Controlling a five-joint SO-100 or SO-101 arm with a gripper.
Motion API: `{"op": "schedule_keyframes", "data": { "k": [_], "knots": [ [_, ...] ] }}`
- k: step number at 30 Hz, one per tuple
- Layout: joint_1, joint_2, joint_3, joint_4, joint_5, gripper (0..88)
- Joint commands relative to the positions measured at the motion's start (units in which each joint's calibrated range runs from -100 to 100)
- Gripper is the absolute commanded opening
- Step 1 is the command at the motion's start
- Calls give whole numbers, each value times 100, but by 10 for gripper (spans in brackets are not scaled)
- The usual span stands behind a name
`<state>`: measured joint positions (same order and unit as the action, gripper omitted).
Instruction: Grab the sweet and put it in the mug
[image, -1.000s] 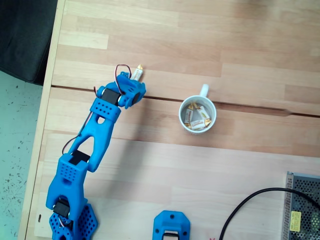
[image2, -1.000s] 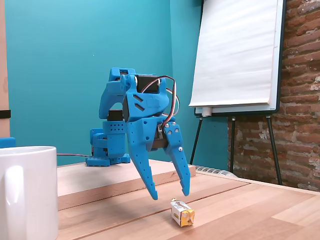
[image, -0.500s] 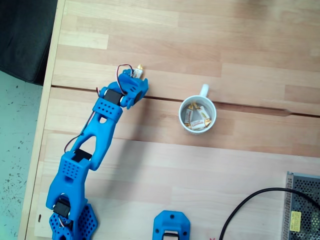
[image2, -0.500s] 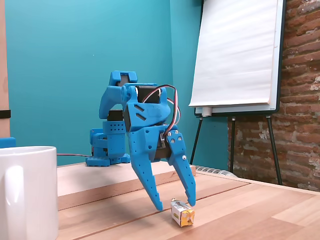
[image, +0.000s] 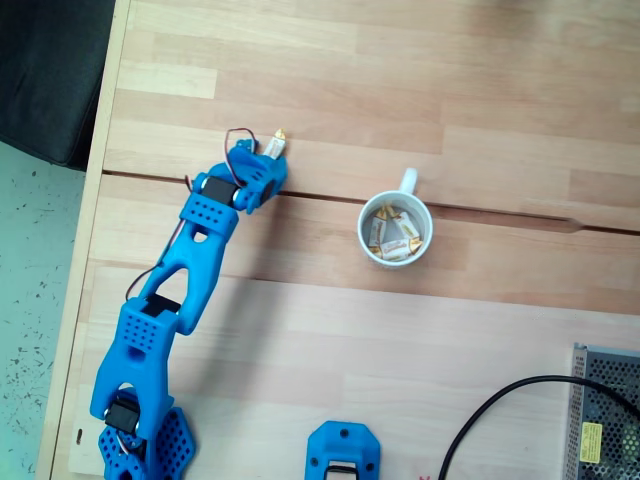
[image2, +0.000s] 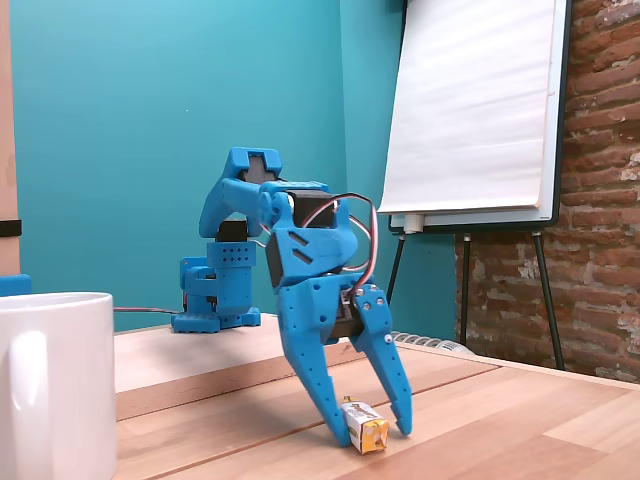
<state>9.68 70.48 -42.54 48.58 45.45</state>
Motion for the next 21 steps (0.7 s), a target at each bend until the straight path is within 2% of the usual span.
{"op": "schedule_keyframes", "data": {
  "k": [1,9,16,21],
  "knots": [
    [-38,-138,-216,-91,10,204],
    [-38,-138,-216,-108,-10,190],
    [-23,-120,-216,-140,-44,17],
    [-23,-181,-323,-156,-44,46]
  ]
}}
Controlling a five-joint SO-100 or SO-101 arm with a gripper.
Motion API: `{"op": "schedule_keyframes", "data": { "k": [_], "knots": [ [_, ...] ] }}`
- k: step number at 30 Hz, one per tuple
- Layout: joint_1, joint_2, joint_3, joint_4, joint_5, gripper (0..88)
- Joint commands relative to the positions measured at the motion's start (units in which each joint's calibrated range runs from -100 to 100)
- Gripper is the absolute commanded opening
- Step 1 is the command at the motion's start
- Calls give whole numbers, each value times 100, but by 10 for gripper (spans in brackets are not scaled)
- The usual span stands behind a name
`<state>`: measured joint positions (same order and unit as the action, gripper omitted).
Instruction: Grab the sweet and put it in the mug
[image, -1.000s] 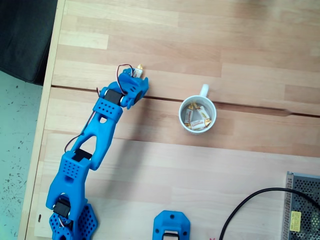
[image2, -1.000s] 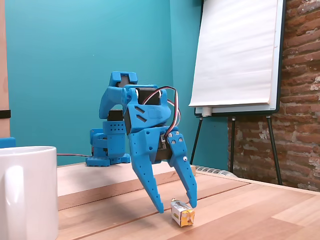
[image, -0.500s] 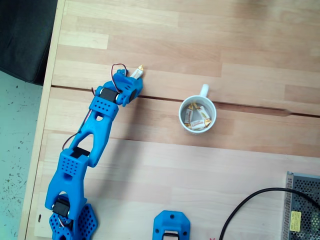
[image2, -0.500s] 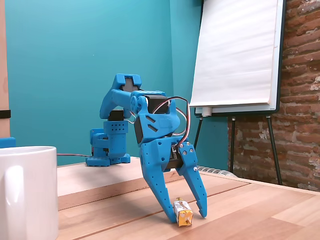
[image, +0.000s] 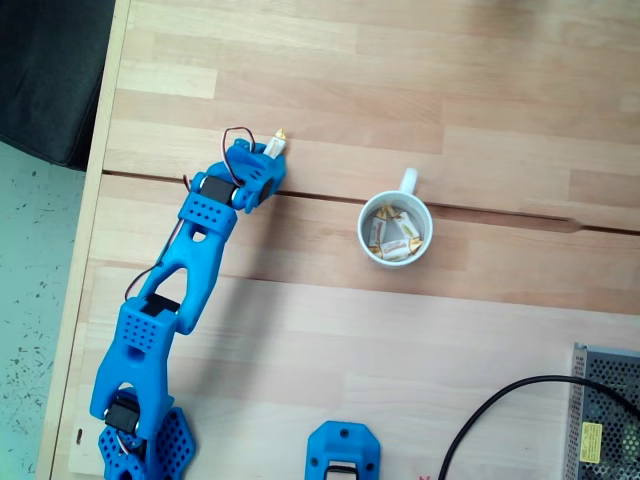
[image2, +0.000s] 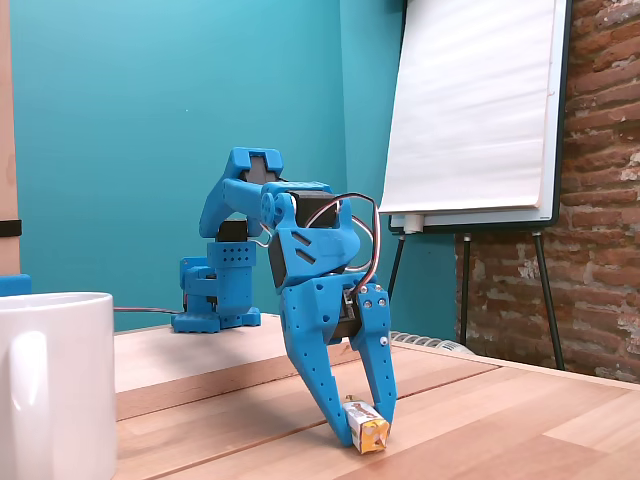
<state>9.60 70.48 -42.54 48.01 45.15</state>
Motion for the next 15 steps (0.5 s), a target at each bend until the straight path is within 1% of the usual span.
{"op": "schedule_keyframes", "data": {
  "k": [1,6,10,15],
  "knots": [
    [-16,-224,-340,-99,-15,41],
    [151,-1119,-385,-2,-39,32],
    [369,-2169,-358,-2,-220,32],
    [754,-3270,-340,-2,-327,32]
  ]
}}
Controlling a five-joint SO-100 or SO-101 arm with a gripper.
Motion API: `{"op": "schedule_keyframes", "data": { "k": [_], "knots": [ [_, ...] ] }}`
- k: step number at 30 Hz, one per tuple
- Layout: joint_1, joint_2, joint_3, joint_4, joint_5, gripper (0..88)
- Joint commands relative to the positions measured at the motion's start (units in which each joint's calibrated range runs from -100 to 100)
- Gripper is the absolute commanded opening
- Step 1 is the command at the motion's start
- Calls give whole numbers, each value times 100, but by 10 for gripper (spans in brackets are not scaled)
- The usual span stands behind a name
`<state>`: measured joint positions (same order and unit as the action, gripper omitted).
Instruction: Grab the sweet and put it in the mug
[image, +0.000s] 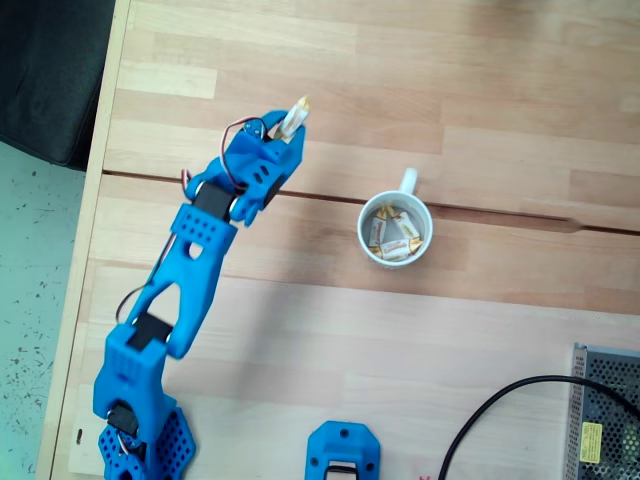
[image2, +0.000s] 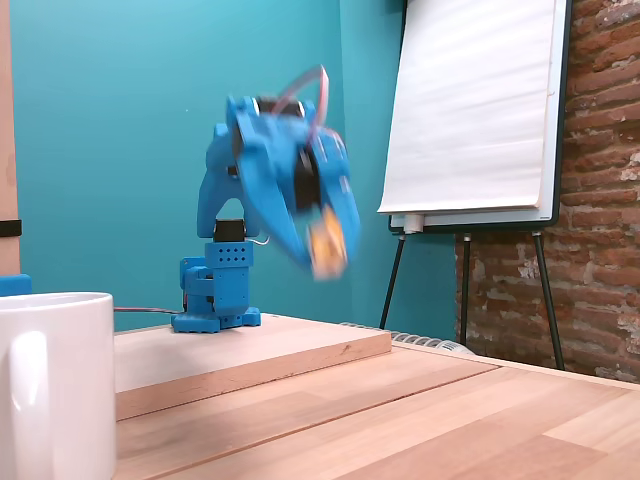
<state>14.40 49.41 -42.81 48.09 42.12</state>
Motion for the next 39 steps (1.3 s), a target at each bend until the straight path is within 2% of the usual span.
{"op": "schedule_keyframes", "data": {
  "k": [1,6,15,22,28,39],
  "knots": [
    [375,-1301,-305,-10,-29,32],
    [855,-1473,-287,240,-24,32],
    [1378,-1843,-10,2175,-10,34],
    [1821,-1774,159,2191,0,38],
    [2104,-1430,168,2191,244,38],
    [2089,-776,159,2191,308,38]
  ]
}}
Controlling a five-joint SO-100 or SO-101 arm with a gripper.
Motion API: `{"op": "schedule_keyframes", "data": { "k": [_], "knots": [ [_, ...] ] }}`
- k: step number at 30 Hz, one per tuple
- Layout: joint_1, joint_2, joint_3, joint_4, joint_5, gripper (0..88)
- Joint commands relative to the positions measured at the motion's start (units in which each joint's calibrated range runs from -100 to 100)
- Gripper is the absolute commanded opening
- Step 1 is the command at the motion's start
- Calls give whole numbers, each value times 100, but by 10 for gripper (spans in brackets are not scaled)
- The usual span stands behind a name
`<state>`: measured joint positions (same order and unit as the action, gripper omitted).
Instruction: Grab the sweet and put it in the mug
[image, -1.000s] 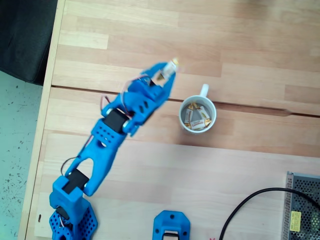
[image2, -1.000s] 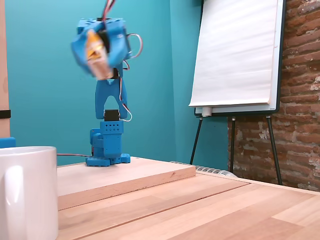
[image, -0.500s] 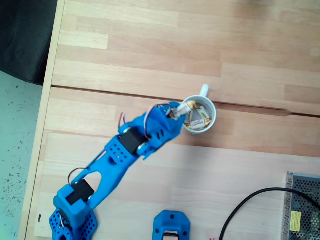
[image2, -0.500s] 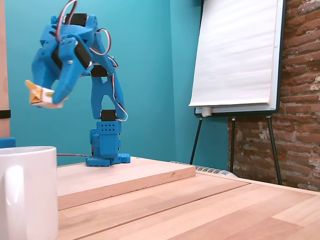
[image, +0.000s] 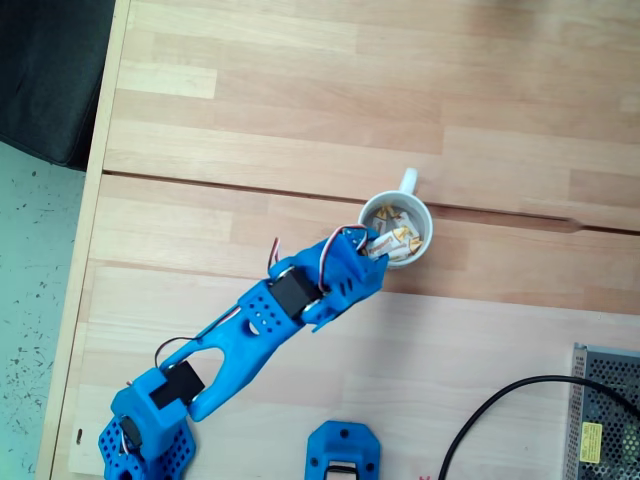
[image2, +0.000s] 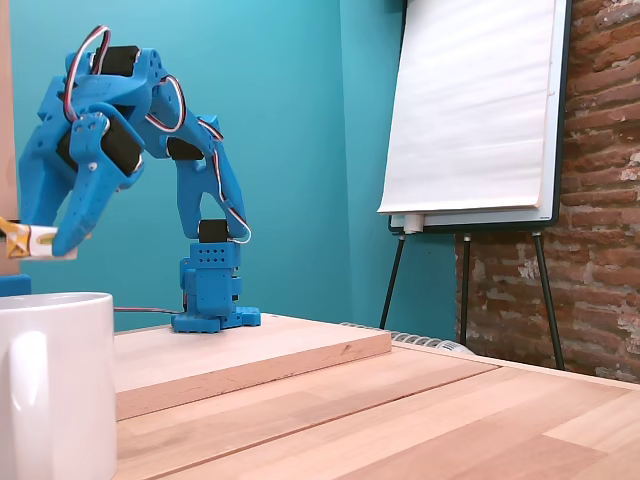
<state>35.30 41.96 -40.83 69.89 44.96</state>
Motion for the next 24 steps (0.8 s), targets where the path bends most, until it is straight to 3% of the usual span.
{"op": "schedule_keyframes", "data": {
  "k": [1,7,18,24],
  "knots": [
    [-1,12,-47,11,29,38],
    [-30,46,-65,11,0,52],
    [-146,38,-56,11,5,241],
    [-161,-160,-11,19,-10,168]
  ]
}}
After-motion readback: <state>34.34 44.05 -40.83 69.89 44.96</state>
